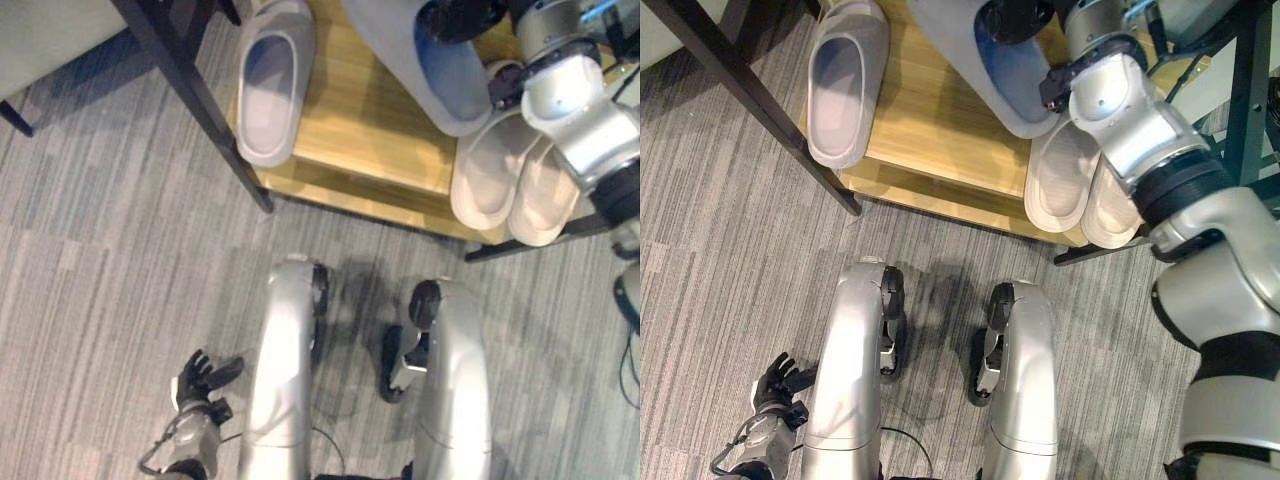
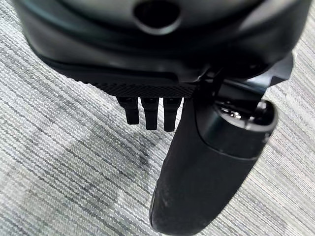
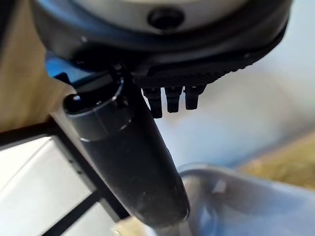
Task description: Arrange the slippers neatly on the shoe rack.
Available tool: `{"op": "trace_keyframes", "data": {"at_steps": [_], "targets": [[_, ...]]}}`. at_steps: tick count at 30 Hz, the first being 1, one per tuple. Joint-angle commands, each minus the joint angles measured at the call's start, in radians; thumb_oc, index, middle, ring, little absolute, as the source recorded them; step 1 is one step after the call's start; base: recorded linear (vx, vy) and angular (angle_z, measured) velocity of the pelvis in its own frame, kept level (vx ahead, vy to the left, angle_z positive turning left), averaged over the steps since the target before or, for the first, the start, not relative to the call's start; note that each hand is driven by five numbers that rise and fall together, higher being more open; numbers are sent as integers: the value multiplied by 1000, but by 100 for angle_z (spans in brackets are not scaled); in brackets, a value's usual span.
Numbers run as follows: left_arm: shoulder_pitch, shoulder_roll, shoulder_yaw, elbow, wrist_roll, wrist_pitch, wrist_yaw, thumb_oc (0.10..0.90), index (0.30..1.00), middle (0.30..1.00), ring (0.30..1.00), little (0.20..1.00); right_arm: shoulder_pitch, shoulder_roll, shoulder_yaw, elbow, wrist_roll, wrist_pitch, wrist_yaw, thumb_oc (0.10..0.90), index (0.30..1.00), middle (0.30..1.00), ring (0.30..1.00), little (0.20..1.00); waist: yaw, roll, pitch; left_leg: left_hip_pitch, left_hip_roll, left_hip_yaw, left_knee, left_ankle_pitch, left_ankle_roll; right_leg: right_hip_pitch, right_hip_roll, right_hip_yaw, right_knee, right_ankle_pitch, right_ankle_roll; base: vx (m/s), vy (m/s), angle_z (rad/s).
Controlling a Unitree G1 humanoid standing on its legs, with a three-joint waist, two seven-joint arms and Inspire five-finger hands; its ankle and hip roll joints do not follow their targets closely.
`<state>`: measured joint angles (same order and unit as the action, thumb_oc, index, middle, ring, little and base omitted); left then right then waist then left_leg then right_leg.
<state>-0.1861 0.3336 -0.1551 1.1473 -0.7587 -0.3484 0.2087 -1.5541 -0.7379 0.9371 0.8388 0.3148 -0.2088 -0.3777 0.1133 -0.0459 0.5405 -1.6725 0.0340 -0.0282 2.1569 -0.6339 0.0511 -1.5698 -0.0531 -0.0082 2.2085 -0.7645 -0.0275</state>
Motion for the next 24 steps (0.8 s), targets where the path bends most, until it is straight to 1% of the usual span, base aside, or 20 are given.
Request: {"op": "trace_keyframes", "data": {"at_steps": [1, 2, 5, 9, 10, 11, 12, 13, 18, 24], "targets": [[17, 45, -42, 49, 32, -24, 15, 800, 900, 900, 900, 900, -211, -25, -34, -45, -17, -39, -26, 800, 900, 900, 900, 900, 47, -20, -21, 103, -25, -97, 44, -185, 24, 0, -33, 82, -29, 38, -76, 0, 0, 0], [13, 47, -48, 58, 42, -22, 16, 800, 900, 900, 900, 900, -224, -11, -16, -29, -15, -34, -14, 800, 900, 900, 900, 900, 49, -22, -21, 103, -24, -98, 41, -184, 23, 0, -34, 82, -34, 42, -75, 0, 0, 0], [10, 47, -57, 75, 49, -16, 13, 800, 900, 900, 900, 900, -234, 11, -5, -10, -3, -33, -2, 800, 900, 900, 900, 900, 52, -25, -21, 103, -23, -102, 40, -184, 22, 0, -36, 80, -38, 44, -76, 0, 0, 0], [1, 44, -66, 86, 53, -7, 6, 800, 900, 900, 900, 900, -255, 31, 20, 37, -2, -12, 24, 800, 900, 900, 900, 900, 54, -27, -21, 103, -25, -106, 45, -185, 21, 0, -35, 80, -37, 45, -74, 0, 0, 0], [-9, 39, -77, 88, 54, -2, 2, 800, 900, 900, 900, 900, -267, 56, 38, 66, -1, -2, 37, 800, 900, 900, 900, 900, 54, -25, -21, 103, -23, -110, 48, -186, 21, 0, -37, 78, -35, 44, -73, 8, 38, 0], [-11, 37, -81, 93, 55, 3, 1, 800, 900, 900, 900, 900, -273, 59, 45, 69, 12, -6, 40, 800, 900, 900, 900, 900, 52, -26, -21, 103, -21, -110, 48, -187, 21, 0, -37, 79, -34, 43, -74, 6, 35, 0], [-11, 37, -81, 93, 55, 3, 1, 800, 900, 900, 900, 900, -273, 59, 45, 69, 12, -6, 40, 800, 900, 900, 900, 900, 52, -26, -21, 103, -21, -110, 48, -188, 21, 0, -38, 79, -34, 43, -74, 0, 0, 0], [-12, 36, -80, 91, 60, 7, 4, 800, 900, 900, 900, 900, -267, 40, 35, 32, 11, -8, 32, 800, 900, 900, 900, 900, 48, -29, -21, 103, -20, -108, 49, -189, 22, 0, -39, 80, -35, 44, -72, 0, 0, 0], [-11, 32, -83, 100, 66, 2, 5, 800, 900, 900, 900, 900, -267, 23, 15, 3, 26, -22, 32, 800, 900, 900, 900, 900, 47, -29, -21, 103, -22, -106, 54, -190, 21, 0, -40, 77, -31, 41, -74, 0, 0, 0], [-11, 28, -91, 102, 71, 3, 6, 800, 900, 900, 900, 900, -290, 25, 32, 12, 42, -20, 39, 800, 900, 900, 900, 900, 46, -30, -21, 103, -22, -106, 57, -189, 20, 0, -41, 77, -26, 39, -76, 0, 0, 0]]}}
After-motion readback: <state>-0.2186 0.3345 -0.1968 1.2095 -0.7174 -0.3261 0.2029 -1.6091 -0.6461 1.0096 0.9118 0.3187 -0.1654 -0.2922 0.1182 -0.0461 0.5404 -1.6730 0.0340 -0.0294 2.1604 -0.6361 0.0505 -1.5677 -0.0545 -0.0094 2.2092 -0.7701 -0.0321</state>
